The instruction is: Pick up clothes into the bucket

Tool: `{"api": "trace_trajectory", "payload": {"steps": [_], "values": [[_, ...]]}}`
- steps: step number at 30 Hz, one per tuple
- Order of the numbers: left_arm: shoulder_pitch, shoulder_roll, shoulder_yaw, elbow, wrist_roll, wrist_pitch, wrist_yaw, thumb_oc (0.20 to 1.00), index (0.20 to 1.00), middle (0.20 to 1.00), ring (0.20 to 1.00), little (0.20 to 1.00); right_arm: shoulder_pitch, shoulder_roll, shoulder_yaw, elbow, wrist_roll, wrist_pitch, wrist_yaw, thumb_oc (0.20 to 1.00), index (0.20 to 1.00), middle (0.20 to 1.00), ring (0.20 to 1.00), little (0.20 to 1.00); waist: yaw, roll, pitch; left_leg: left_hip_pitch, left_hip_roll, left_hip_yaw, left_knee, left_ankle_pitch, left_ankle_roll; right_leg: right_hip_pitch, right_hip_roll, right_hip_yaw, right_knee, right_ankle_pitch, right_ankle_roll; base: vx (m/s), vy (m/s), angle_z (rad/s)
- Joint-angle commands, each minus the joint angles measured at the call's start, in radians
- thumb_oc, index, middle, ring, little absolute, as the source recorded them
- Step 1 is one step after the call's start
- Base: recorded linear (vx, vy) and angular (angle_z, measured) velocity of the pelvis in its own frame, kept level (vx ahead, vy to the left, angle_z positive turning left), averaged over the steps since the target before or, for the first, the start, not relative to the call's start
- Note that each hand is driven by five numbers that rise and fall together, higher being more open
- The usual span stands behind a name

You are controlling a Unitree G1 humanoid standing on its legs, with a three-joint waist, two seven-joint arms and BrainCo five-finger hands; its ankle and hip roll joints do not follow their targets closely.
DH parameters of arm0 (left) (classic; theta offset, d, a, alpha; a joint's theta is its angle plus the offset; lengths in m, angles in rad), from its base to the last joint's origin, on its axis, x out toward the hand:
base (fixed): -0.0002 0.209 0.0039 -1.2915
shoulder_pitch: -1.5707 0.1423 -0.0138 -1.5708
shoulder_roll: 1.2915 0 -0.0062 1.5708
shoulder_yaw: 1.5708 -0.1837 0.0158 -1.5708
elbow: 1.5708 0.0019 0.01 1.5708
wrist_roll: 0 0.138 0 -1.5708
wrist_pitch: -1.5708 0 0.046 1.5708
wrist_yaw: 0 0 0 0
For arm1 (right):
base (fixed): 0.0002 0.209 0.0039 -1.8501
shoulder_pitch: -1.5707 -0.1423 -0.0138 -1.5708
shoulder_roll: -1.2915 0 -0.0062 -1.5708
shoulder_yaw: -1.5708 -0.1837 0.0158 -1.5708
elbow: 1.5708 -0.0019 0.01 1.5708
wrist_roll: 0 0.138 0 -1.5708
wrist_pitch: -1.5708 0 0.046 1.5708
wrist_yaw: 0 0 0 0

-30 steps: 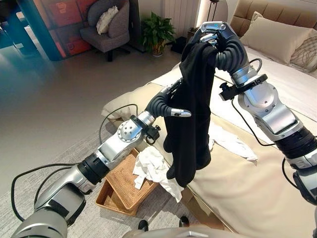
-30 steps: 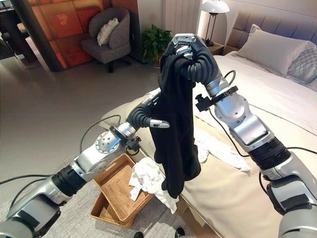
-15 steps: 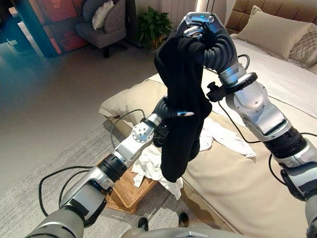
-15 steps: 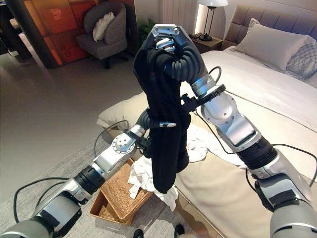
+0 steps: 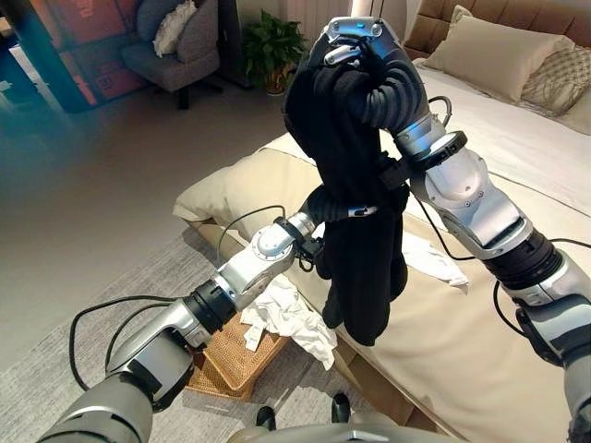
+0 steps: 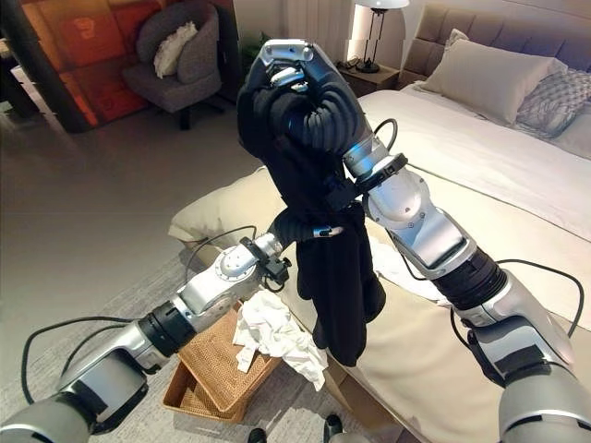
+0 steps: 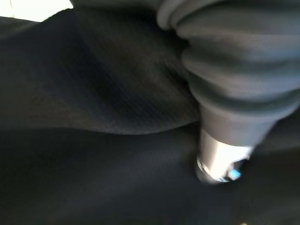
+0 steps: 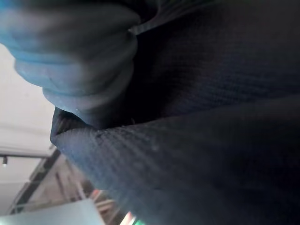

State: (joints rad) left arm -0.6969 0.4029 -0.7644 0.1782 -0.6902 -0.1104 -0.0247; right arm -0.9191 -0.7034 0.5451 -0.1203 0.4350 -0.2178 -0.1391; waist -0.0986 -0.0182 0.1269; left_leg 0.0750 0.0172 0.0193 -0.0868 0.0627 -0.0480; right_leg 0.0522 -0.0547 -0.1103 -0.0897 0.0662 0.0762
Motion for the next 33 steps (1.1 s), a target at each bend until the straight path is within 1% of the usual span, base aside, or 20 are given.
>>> {"api": "trace_trajectory", "payload": {"steps": [1,2,4,5,6,9,10,12,13,14,23,25,27,28,29,30,31,32,33], "values": [[-0.097,-0.010,-0.025,0.020,-0.036,-0.030,-0.011,0.200,0.200,0.200,0.200,0.200,-0.138,0.019,-0.020,-0.087,0.059,-0.054,-0.007,0.445,0.445,0.445,0.445,0.445,0.008,-0.052,-0.040,-0.007,-0.023,-0.018,0.091,-0.097,0.016,0.001,-0.072,-0.023,0.083,-0.038,0.066,0.00,0.000,0.00],[-0.090,-0.005,-0.018,0.017,-0.041,-0.033,-0.007,0.200,0.200,0.200,0.200,0.200,-0.128,0.016,-0.027,-0.088,0.058,-0.054,-0.008,0.573,0.573,0.573,0.573,0.573,0.009,-0.052,-0.039,-0.008,-0.024,-0.018,0.091,-0.097,0.016,0.002,-0.072,-0.023,0.083,-0.039,0.066,0.00,0.000,0.00],[-0.076,0.005,0.004,0.015,-0.049,-0.039,0.003,0.200,0.200,0.200,0.200,0.200,-0.112,0.008,-0.035,-0.092,0.051,-0.053,-0.008,0.768,0.768,0.768,0.768,0.768,0.010,-0.054,-0.039,-0.008,-0.023,-0.018,0.092,-0.098,0.015,0.003,-0.072,-0.024,0.084,-0.040,0.066,0.00,0.000,0.00],[-0.066,0.007,0.025,0.018,-0.053,-0.046,0.013,0.200,0.200,0.200,0.200,0.200,-0.101,0.006,-0.040,-0.092,0.047,-0.052,-0.008,0.875,0.875,0.875,0.875,0.875,0.012,-0.055,-0.038,-0.008,-0.023,-0.019,0.092,-0.098,0.016,0.004,-0.072,-0.025,0.083,-0.040,0.066,0.00,0.000,0.00],[-0.062,0.008,0.032,0.015,-0.055,-0.047,0.016,0.200,0.200,0.200,0.200,0.200,-0.095,0.005,-0.042,-0.094,0.045,-0.052,-0.006,1.000,1.000,1.000,1.000,1.000,0.012,-0.055,-0.038,-0.008,-0.023,-0.019,0.092,-0.098,0.016,0.004,-0.072,-0.025,0.083,-0.040,0.066,0.00,0.000,0.00],[-0.039,0.012,0.069,0.015,-0.062,-0.055,0.032,0.200,0.200,0.200,0.200,0.200,-0.075,0.002,-0.054,-0.095,0.041,-0.051,-0.005,1.000,1.000,1.000,1.000,1.000,0.015,-0.056,-0.037,-0.007,-0.024,-0.018,0.093,-0.098,0.016,0.005,-0.072,-0.027,0.083,-0.040,0.066,0.00,0.000,0.00],[-0.013,0.021,0.112,0.006,-0.076,-0.066,0.049,0.200,0.200,0.200,0.200,0.200,-0.050,-0.004,-0.071,-0.097,0.039,-0.051,-0.007,1.000,1.000,1.000,1.000,1.000,0.018,-0.057,-0.038,-0.006,-0.024,-0.019,0.093,-0.099,0.016,0.006,-0.073,-0.028,0.082,-0.041,0.065,0.00,0.000,0.00],[-0.005,0.027,0.121,0.001,-0.072,-0.067,0.054,0.200,0.200,0.200,0.200,0.200,-0.042,-0.006,-0.077,-0.097,0.038,-0.051,-0.009,1.000,1.000,1.000,1.000,1.000,0.019,-0.057,-0.039,-0.006,-0.024,-0.020,0.092,-0.099,0.016,0.006,-0.073,-0.029,0.082,-0.041,0.065,0.00,0.000,0.00],[0.010,0.036,0.144,-0.004,-0.076,-0.069,0.060,0.200,0.200,0.200,0.200,0.200,-0.029,-0.011,-0.087,-0.099,0.037,-0.051,-0.008,1.000,1.000,1.000,1.000,1.000,0.020,-0.057,-0.038,-0.006,-0.024,-0.020,0.093,-0.100,0.016,0.007,-0.073,-0.029,0.082,-0.041,0.064,0.00,0.000,0.00],[0.038,0.053,0.183,-0.023,-0.079,-0.076,0.070,0.200,0.200,0.200,0.200,0.200,-0.001,-0.020,-0.107,-0.101,0.037,-0.047,-0.011,1.000,1.000,1.000,1.000,1.000,0.024,-0.057,-0.038,-0.005,-0.025,-0.021,0.093,-0.100,0.016,0.008,-0.073,-0.029,0.082,-0.042,0.064,0.00,0.000,0.00],[0.191,0.160,0.384,-0.154,-0.098,-0.108,0.108,0.200,0.200,0.200,0.200,0.200,0.146,-0.029,-0.207,-0.105,0.065,-0.035,-0.003,1.000,1.000,1.000,1.000,1.000,0.042,-0.058,-0.039,0.001,-0.023,-0.025,0.092,-0.102,0.016,0.019,-0.073,-0.038,0.083,-0.049,0.061,0.00,-0.002,0.01],[0.230,0.206,0.443,-0.195,-0.070,-0.114,0.117,0.200,0.200,0.200,0.200,0.200,0.200,-0.028,-0.240,-0.108,0.072,-0.029,0.006,1.000,1.000,1.000,1.000,1.000,0.046,-0.056,-0.039,0.002,-0.023,-0.028,0.091,-0.102,0.016,0.021,-0.074,-0.041,0.084,-0.051,0.062,0.00,0.000,0.00],[0.266,0.262,0.521,-0.228,0.006,-0.128,0.136,0.200,0.200,0.200,0.200,0.200,0.262,-0.020,-0.280,-0.107,0.075,-0.024,0.017,1.000,1.000,1.000,1.000,1.000,0.053,-0.053,-0.037,0.003,-0.024,-0.031,0.090,-0.103,0.016,0.023,-0.074,-0.044,0.085,-0.053,0.062,0.00,0.000,0.00],[0.268,0.263,0.522,-0.230,0.007,-0.128,0.137,0.200,0.200,0.200,0.200,0.200,0.263,-0.019,-0.280,-0.108,0.075,-0.023,0.017,1.000,1.000,1.000,1.000,1.000,0.052,-0.053,-0.038,0.003,-0.024,-0.031,0.090,-0.103,0.016,0.023,-0.074,-0.044,0.085,-0.054,0.062,0.01,0.007,0.06],[0.300,0.302,0.605,-0.250,0.083,-0.147,0.162,0.200,0.200,0.200,0.200,0.200,0.331,-0.006,-0.330,-0.094,0.060,-0.018,0.024,1.000,1.000,1.000,1.000,1.000,0.059,-0.049,-0.036,0.003,-0.026,-0.035,0.089,-0.103,0.016,0.024,-0.074,-0.047,0.087,-0.057,0.061,0.01,0.007,0.05],[0.303,0.302,0.606,-0.252,0.084,-0.146,0.163,0.200,0.200,0.200,0.200,0.200,0.334,-0.005,-0.331,-0.096,0.059,-0.018,0.025,1.000,1.000,1.000,1.000,1.000,0.058,-0.050,-0.037,0.003,-0.026,-0.035,0.089,-0.103,0.016,0.025,-0.074,-0.048,0.087,-0.057,0.061,0.01,0.013,0.07],[0.331,0.314,0.680,-0.266,0.133,-0.169,0.181,0.200,0.200,0.200,0.200,0.200,0.405,0.023,-0.369,-0.064,0.055,-0.015,0.033,1.000,1.000,1.000,1.000,1.000,0.065,-0.046,-0.032,0.003,-0.027,-0.038,0.088,-0.104,0.016,0.025,-0.075,-0.052,0.090,-0.059,0.060,0.00,0.005,0.07],[0.334,0.314,0.680,-0.269,0.134,-0.169,0.182,0.200,0.200,0.200,0.200,0.200,0.407,0.025,-0.370,-0.065,0.054,-0.015,0.033,1.000,1.000,1.000,1.000,1.000,0.064,-0.047,-0.033,0.003,-0.027,-0.039,0.088,-0.104,0.016,0.025,-0.075,-0.052,0.090,-0.060,0.060,0.00,0.013,0.10],[0.367,0.313,0.740,-0.290,0.156,-0.185,0.192,0.200,0.200,0.200,0.200,0.200,0.495,0.071,-0.396,-0.026,0.048,-0.007,0.045,1.000,1.000,1.000,1.000,1.000,0.069,-0.043,-0.028,0.001,-0.029,-0.044,0.088,-0.104,0.017,0.025,-0.076,-0.058,0.092,-0.061,0.059,-0.01,0.016,0.08]]}}
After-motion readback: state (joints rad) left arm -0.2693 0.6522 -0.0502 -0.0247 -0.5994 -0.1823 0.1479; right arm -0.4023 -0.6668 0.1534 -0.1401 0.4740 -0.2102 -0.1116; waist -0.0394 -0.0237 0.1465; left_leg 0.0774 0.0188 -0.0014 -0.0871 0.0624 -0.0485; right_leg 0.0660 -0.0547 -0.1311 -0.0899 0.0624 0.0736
